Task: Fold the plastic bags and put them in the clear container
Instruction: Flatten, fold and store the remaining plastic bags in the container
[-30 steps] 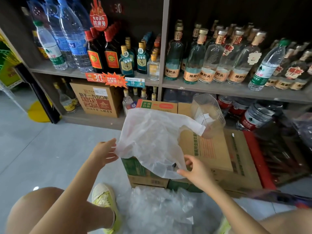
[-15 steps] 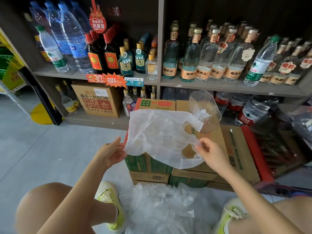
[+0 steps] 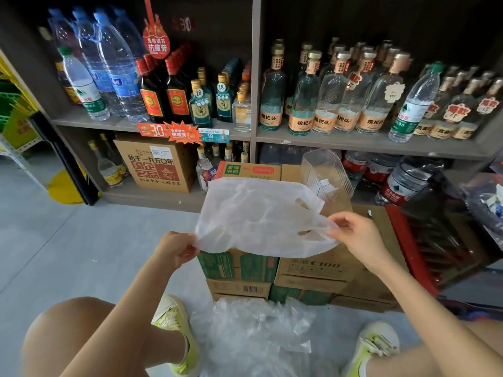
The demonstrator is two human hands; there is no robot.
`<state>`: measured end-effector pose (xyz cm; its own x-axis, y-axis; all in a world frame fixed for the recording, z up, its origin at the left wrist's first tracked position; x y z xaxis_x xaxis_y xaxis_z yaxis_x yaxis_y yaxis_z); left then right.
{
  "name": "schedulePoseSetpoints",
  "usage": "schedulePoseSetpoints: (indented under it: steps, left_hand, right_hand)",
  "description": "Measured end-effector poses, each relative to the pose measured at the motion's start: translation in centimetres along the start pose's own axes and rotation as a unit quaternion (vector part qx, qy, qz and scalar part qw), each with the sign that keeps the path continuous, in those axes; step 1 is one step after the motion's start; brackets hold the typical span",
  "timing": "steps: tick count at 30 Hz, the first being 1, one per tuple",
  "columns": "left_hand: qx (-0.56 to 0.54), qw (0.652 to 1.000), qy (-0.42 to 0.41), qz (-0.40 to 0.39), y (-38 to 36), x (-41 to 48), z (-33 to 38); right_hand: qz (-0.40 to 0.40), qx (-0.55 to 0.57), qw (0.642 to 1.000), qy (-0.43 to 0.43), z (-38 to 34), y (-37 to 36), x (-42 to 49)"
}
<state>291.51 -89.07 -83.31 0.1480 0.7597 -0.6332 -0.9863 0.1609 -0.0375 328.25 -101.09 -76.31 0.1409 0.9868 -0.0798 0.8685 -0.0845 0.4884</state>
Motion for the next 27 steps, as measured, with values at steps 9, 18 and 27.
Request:
schedulePoseSetpoints:
  steps: [9, 18, 27]
  left_hand:
    - [0.083, 0.995, -0.018, 0.054, 0.6, 0.8, -0.8]
    - [0.044, 0.994, -0.093, 0.029, 0.0, -0.5, -0.3]
    - [0.239, 0.971, -0.012, 0.006, -0.7, 0.2, -0.6]
  right_hand:
    - [0.018, 0.185, 0.969, -0.161, 6.6, 0.2, -1.4]
    - [0.112, 0.208, 0.963, -0.127, 6.7, 0.8, -1.4]
    - [0.107, -0.036, 0.987, -0.116, 6.2, 0.9, 0.0]
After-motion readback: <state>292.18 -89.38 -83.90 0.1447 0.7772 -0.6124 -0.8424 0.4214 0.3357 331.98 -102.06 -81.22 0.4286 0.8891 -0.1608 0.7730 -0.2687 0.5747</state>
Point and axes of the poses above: each hand's wrist, its own x-axis towards the middle knuckle, its own y-axis out of the back of the hand, z = x × y, the point moved 7 cm from there along x, towards the middle knuckle, and after that the axes turned 13 degrees about -z, right-handed, at the moved point
